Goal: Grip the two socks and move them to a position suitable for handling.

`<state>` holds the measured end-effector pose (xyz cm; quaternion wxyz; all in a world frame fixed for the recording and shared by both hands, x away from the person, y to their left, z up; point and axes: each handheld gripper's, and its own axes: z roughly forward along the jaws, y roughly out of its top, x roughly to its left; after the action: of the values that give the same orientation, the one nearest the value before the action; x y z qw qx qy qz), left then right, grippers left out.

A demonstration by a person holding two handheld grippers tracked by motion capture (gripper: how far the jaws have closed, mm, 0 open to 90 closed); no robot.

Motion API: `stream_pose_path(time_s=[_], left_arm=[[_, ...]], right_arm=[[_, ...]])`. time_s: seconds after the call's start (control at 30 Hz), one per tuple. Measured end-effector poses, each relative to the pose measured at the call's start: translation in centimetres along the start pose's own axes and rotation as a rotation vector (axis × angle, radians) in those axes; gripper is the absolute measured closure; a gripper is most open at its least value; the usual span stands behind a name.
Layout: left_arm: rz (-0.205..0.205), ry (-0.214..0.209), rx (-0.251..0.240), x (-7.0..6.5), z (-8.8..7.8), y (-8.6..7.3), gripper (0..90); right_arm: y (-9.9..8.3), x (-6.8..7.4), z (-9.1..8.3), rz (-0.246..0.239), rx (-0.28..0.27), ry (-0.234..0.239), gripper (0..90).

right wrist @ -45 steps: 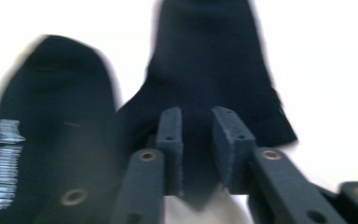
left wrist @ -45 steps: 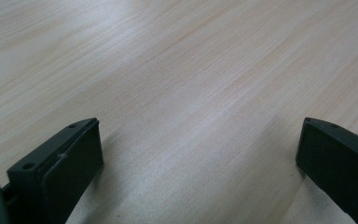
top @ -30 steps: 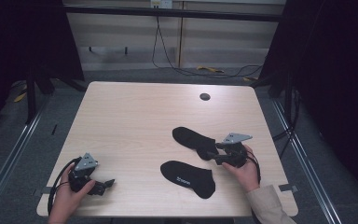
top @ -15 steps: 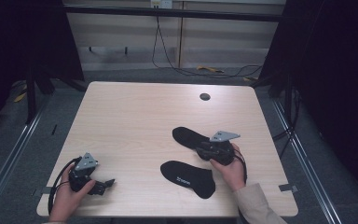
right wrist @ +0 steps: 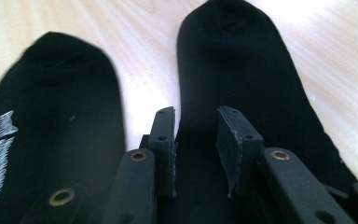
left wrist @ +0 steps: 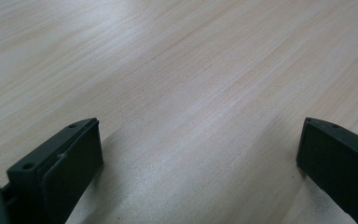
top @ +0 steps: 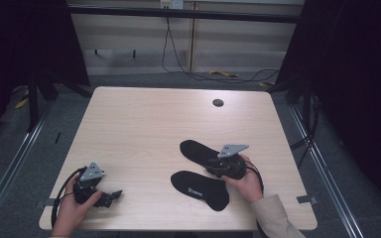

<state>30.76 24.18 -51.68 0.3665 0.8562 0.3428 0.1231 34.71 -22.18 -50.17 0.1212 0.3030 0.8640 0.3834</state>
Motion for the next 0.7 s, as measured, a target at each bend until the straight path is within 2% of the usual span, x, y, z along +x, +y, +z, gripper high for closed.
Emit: stream_pose_path(time_s=[0.1, 0.17, 0.23, 0.3, 0.4, 0.53, 0.57, 0.6, 0.7], left_arm=[[0.001, -0.001, -0.001, 0.0, 0.0, 0.0, 0.0], [0.001, -0.002, -0.001, 0.0, 0.0, 0.0, 0.0], [0.002, -0.002, -0.001, 0.0, 0.0, 0.0, 0.0], [0.004, -0.003, -0.001, 0.0, 0.1, 0.1, 0.0], [0.010, -0.006, 0.000, -0.1, 0.3, 0.3, 0.0], [0.029, -0.027, 0.007, -0.6, 0.8, 1.2, 2.4], [0.033, -0.047, 0.003, -0.8, 1.0, 1.6, 2.9], [0.035, -0.064, -0.008, -1.0, 1.1, 2.0, 1.9], [0.043, -0.079, -0.040, -1.6, 1.7, 3.4, 0.5]], right_arm=[[-0.4, -0.1, -0.6, -0.001, 0.007, 0.014, 66.4], [-0.7, -0.2, -1.1, 0.018, 0.006, 0.022, 58.0], [-0.8, -0.2, -1.8, 0.027, -0.025, 0.012, 55.9], [-0.9, -0.3, -2.7, 0.056, -0.058, -0.001, 55.1], [-1.3, 0.0, -3.5, 0.062, -0.066, -0.028, 52.5], [-2.0, 0.4, -4.2, 0.078, -0.063, -0.057, 50.8], [-2.1, 0.5, -4.4, 0.082, -0.065, -0.062, 50.8], [-2.4, 0.7, -4.9, 0.089, -0.070, -0.077, 51.0], [-2.7, 1.1, -5.3, 0.097, -0.068, -0.081, 51.4]])
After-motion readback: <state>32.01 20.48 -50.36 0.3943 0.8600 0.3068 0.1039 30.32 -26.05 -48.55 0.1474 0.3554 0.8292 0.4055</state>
